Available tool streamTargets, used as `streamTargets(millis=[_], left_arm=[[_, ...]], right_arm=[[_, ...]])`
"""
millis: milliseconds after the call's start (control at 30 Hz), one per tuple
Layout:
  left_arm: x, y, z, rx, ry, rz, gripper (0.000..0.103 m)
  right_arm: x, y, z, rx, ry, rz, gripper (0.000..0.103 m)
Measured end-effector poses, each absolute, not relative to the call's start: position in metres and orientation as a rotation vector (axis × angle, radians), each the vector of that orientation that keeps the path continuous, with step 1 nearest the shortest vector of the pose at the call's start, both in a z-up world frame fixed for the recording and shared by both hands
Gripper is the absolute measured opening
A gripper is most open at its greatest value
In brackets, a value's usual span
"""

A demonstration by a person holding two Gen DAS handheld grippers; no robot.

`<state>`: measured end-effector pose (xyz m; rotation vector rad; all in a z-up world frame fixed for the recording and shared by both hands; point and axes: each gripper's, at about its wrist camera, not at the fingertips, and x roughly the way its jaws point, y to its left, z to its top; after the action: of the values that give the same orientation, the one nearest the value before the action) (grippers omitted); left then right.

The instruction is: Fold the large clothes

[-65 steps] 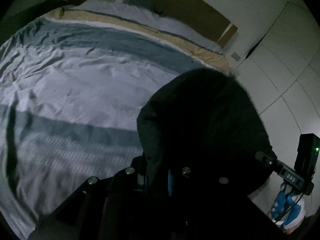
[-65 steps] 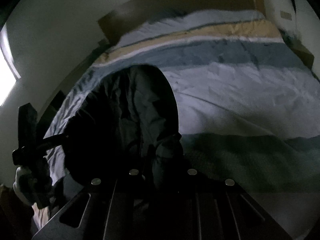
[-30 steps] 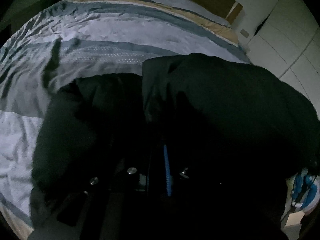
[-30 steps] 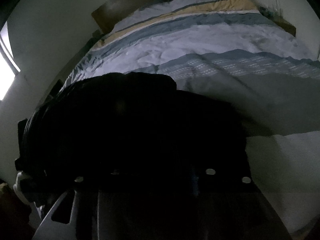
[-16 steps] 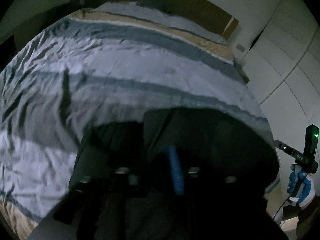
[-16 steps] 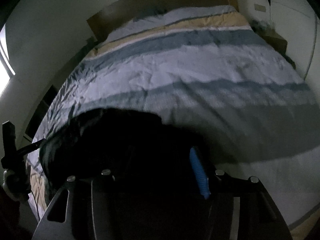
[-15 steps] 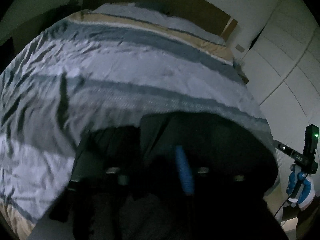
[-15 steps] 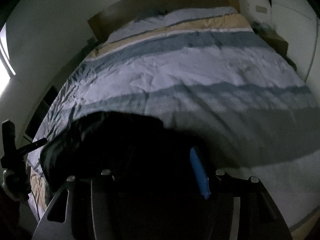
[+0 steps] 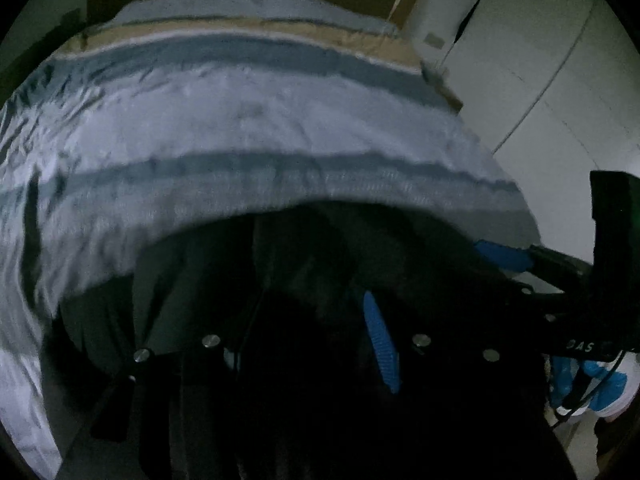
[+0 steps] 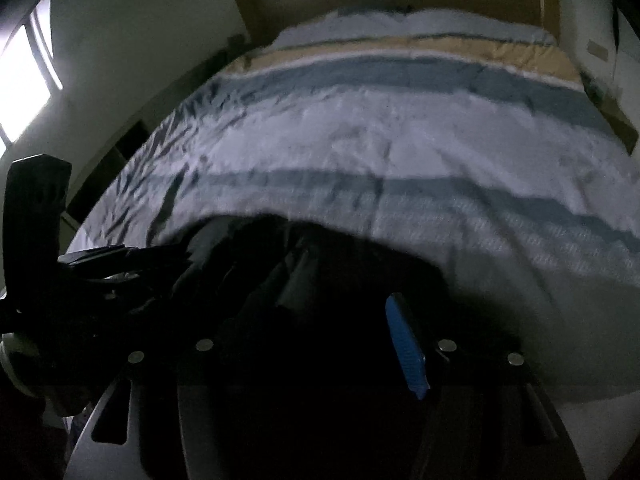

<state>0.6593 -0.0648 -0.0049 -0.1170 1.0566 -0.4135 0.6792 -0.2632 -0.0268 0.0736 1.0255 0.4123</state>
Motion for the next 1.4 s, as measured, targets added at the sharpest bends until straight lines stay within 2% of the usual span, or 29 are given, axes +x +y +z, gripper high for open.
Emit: streamTargets(millis=[233,533,767,867,1033,1200,1400], left_arm=[[0.605,-0.054,-0.062,-0.059,1.152,-0.385,0.048],[0.596,-0.063,-0.103,-0.022,1.167,-0.332,0.048],[0.592,-0.054,-0.066,-0.008,1.148,-0.336,0.048],[0.598,-0.047,-0.041,-0.005,1.085,-0.327,0.048],[0.624,-0.051,-0.02,-0.014,1.013,-0.301,0.048],[0.642,-0.061,-0.029,-0.027,0.99,-0.277,0.049],[0.628,-0.082,-0.067,0.129,0.989,-0.302,0.057]], right_arm=[[0.637,-0.253,-0.069,-0.015,1.119,0.443,0.062],[0.618,-0.24,-0.118,-0.187,1.167,0.36,0.063],[0.612,-0.252,-0.087,-0.168,1.183,0.405,0.062],[0.612,-0.258,-0.054,-0.191,1.109,0.407,0.062],[0.629,-0.259,-0.033,-0.158,1.009,0.38,0.063],[0.65,-0.247,-0.041,-0.136,0.957,0.354,0.067],[0.634,-0.236,-0.092,-0.23,1.008,0.351,0.075]])
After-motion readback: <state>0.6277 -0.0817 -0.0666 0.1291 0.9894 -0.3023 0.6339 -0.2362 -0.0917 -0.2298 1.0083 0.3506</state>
